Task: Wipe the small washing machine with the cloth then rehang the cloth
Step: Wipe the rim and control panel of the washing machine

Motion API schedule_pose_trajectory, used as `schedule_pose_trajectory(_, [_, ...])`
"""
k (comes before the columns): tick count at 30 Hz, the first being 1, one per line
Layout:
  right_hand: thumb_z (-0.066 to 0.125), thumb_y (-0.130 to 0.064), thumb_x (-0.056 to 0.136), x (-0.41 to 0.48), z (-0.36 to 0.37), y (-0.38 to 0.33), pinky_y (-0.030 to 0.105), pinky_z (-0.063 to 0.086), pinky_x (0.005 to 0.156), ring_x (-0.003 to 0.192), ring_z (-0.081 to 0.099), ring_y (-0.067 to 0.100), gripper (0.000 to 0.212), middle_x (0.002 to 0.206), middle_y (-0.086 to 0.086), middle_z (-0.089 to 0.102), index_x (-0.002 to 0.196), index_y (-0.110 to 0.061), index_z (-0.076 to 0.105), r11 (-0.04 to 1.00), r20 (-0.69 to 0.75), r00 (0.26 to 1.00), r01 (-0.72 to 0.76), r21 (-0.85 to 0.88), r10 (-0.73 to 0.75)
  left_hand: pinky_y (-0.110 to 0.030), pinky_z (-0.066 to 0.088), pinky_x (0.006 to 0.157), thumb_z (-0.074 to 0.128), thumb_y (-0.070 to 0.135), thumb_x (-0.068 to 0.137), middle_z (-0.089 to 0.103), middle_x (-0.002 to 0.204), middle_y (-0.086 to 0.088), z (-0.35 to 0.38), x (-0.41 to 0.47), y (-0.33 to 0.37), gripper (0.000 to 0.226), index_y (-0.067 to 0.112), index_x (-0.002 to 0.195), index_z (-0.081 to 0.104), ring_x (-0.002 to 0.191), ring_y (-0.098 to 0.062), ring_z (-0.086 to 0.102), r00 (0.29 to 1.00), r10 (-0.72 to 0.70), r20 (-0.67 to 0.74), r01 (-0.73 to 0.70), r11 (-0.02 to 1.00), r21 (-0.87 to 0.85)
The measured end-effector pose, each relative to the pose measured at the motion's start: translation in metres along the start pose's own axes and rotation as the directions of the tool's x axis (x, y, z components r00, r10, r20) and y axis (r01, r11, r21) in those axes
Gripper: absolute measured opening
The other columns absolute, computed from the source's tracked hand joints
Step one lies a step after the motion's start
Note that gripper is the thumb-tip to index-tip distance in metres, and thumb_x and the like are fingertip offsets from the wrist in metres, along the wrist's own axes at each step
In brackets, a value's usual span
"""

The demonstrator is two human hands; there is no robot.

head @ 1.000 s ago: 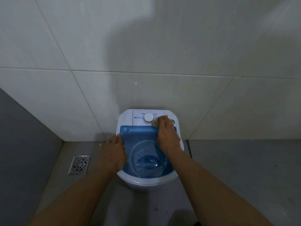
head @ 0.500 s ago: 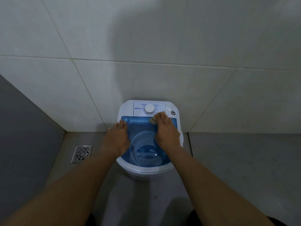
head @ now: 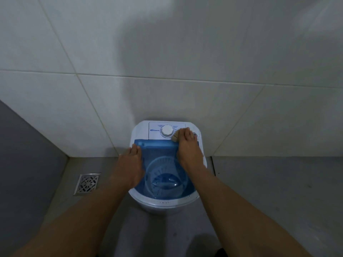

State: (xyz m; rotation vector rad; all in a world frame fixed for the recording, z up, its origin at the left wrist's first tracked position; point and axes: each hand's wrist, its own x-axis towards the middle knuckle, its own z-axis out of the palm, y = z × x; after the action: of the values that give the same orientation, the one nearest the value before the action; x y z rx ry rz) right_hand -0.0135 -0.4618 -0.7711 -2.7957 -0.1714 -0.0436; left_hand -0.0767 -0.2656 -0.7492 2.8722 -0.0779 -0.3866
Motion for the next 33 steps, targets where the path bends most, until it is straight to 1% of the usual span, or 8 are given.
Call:
schedule_pose_trajectory(4, [0.051,0.007,0.081,0.037,-0.010,0.003,0.042,0.027,0.109,0.130,0.037,0.037,0.061,0.141,0.026,0.039,0.139,0.006,0.032,0.994,-0.042,0.999,-0.019,-0.103,0.014,-0.048,0.035,0.111,0.047,0.027,0.096,0.021,0.158,-0.016,0.004,0.002,-0.004,0.069,0.004,0.152,0.013,0.139,-0.030,0.032,1.000,-0.006,0.031,0.005,1.000,0.010])
schedule_pose_trajectory(7, [0.048,0.003,0.085,0.054,-0.023,0.011,0.038,0.038,0.099,0.117,0.051,0.037,0.041,0.128,0.025,0.053,0.126,0.003,0.048,0.991,-0.042,0.992,-0.118,0.066,0.121,-0.050,0.025,0.116,0.045,0.028,0.097,0.009,0.161,-0.016,0.003,0.002,-0.004,0.074,0.004,0.153,0.004,0.147,-0.030,0.017,0.997,-0.023,0.068,0.021,0.999,0.026])
schedule_pose_trajectory(10, [0.052,-0.001,0.087,0.058,-0.038,0.028,0.031,0.043,0.092,0.113,0.058,0.035,0.032,0.122,0.021,0.063,0.117,-0.002,0.061,0.942,0.058,0.971,-0.241,0.235,0.234,-0.050,0.022,0.117,0.045,0.027,0.096,0.007,0.162,-0.015,0.002,0.001,-0.002,0.074,0.004,0.153,0.003,0.148,-0.029,0.014,0.997,-0.034,0.062,0.033,0.999,0.024])
schedule_pose_trajectory(12, [0.051,0.002,0.085,0.052,-0.043,0.040,0.026,0.044,0.086,0.109,0.061,0.033,0.030,0.117,0.017,0.067,0.109,-0.005,0.066,0.923,0.095,0.970,-0.244,0.298,0.226,-0.049,0.023,0.117,0.044,0.028,0.096,0.009,0.162,-0.015,0.003,0.000,-0.003,0.074,0.004,0.153,0.004,0.147,-0.029,0.015,0.998,-0.038,0.051,0.037,0.999,0.030])
schedule_pose_trajectory(16, [0.050,0.007,0.081,0.028,-0.040,0.052,0.021,0.039,0.091,0.110,0.061,0.024,0.039,0.113,0.009,0.069,0.112,-0.010,0.068,0.894,0.077,0.973,-0.229,0.386,0.217,-0.049,0.024,0.117,0.045,0.028,0.096,0.008,0.162,-0.015,0.001,0.001,-0.001,0.075,0.004,0.153,0.003,0.148,-0.030,0.015,0.997,-0.042,0.062,0.041,0.999,0.018])
schedule_pose_trajectory(20, [0.043,0.011,0.076,0.015,-0.041,0.052,0.015,0.035,0.078,0.093,0.056,0.009,0.035,0.092,-0.006,0.063,0.080,-0.019,0.059,0.877,0.051,0.974,-0.220,0.428,0.219,-0.048,0.026,0.117,0.046,0.027,0.096,0.010,0.161,-0.015,-0.003,0.000,0.001,0.073,0.004,0.153,0.005,0.146,-0.030,0.018,0.997,-0.039,0.062,0.038,0.999,0.011])
schedule_pose_trajectory(24, [0.044,0.011,0.079,-0.001,-0.042,0.048,0.016,0.036,0.079,0.093,0.054,0.012,0.042,0.097,-0.007,0.058,0.103,-0.013,0.067,0.891,0.062,0.967,-0.251,0.377,0.246,-0.048,0.032,0.113,0.047,0.025,0.094,0.016,0.160,-0.015,-0.003,0.000,0.001,0.073,0.004,0.153,0.009,0.142,-0.030,0.027,0.998,-0.040,0.049,0.039,0.999,0.018])
schedule_pose_trajectory(33, [0.055,0.008,0.076,-0.058,-0.022,0.032,0.022,0.040,0.075,0.097,0.061,0.022,0.033,0.112,0.001,0.061,0.102,-0.011,0.060,0.942,-0.022,0.974,-0.212,0.259,0.226,-0.046,0.034,0.111,0.048,0.024,0.095,0.018,0.159,-0.014,-0.005,-0.002,0.004,0.071,0.006,0.152,0.009,0.137,-0.030,0.034,0.997,-0.057,0.048,0.057,0.998,-0.003])
